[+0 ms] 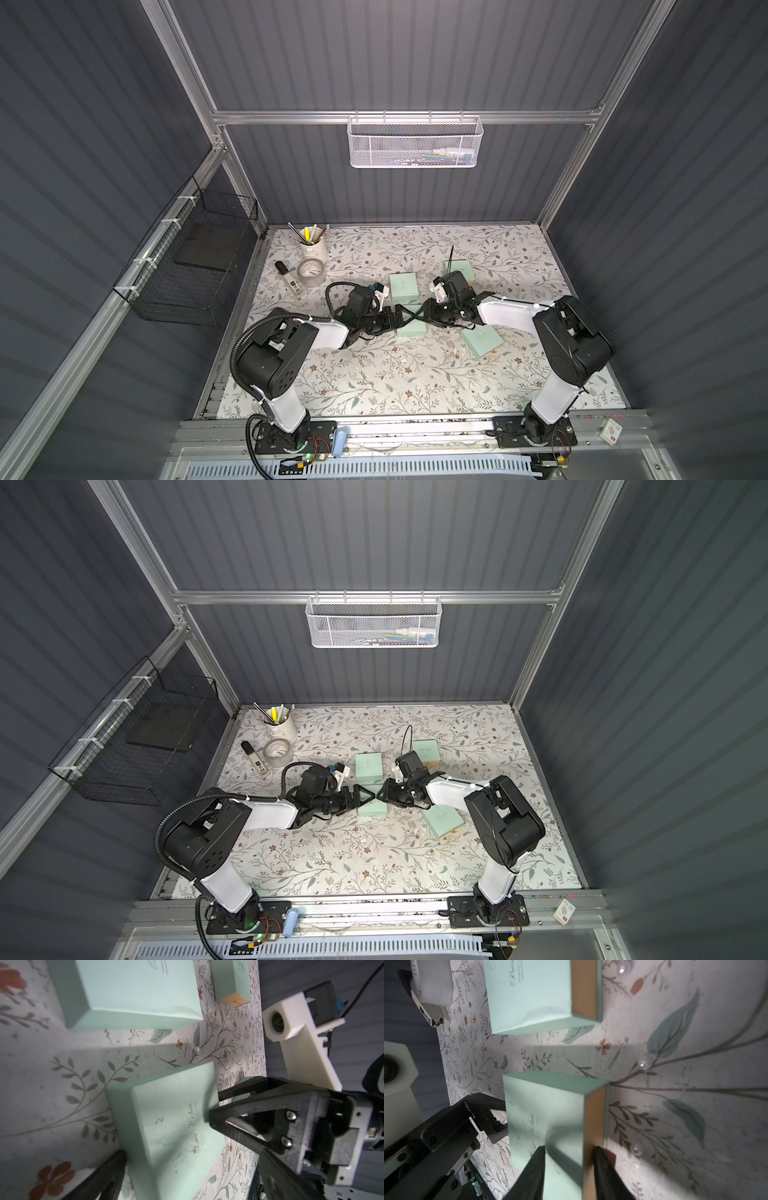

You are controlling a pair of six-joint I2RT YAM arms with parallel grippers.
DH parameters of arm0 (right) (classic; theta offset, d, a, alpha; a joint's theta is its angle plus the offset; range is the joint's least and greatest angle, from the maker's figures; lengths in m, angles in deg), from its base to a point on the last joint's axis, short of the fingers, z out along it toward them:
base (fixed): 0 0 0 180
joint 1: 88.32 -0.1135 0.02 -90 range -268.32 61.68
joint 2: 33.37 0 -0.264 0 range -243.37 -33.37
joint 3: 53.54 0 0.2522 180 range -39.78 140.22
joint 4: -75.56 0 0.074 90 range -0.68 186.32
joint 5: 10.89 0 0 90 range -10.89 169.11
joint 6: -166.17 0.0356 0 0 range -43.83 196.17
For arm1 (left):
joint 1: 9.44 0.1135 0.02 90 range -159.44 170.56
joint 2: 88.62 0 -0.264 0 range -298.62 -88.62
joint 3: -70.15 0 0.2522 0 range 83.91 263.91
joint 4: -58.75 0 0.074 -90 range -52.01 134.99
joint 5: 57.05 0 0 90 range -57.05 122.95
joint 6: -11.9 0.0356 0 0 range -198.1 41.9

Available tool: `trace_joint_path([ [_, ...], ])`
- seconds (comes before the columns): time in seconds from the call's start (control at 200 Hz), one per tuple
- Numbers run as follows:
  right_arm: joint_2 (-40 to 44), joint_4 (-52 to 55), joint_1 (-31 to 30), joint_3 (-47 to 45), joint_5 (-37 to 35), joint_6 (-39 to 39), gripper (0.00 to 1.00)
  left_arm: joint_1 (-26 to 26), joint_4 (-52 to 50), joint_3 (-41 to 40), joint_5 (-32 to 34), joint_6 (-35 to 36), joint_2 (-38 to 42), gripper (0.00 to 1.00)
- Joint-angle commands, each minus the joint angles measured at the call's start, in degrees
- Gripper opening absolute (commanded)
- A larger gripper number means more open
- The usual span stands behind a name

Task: Take out the earrings from the drawer-style jewelry box
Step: Move the jewelry box to the center of the board.

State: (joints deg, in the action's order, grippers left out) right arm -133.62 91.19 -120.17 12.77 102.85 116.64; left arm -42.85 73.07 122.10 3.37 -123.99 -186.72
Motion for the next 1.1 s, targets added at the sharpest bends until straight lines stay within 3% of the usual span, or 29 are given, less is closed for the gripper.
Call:
trace_joint_path([
  [0.0, -1.15, 0.04, -0.22, 1.50, 1.92, -0.70, 0.40, -0.43, 0.06, 1.38, -0.34, 0.85, -0.26, 1.00],
  [0.495, -1.98, 0.41, 0.19, 2.51, 1.58, -0.74, 0.41, -0.43, -0.49, -0.24, 2.28, 0.04, 1.14, 1.00],
  [1.096, 4.40, 5.64, 0.79, 1.90, -2.52, -1.80, 0.46, -0.35, -8.43, -1.86, 6.99, 2.82, 10.84, 1.00],
])
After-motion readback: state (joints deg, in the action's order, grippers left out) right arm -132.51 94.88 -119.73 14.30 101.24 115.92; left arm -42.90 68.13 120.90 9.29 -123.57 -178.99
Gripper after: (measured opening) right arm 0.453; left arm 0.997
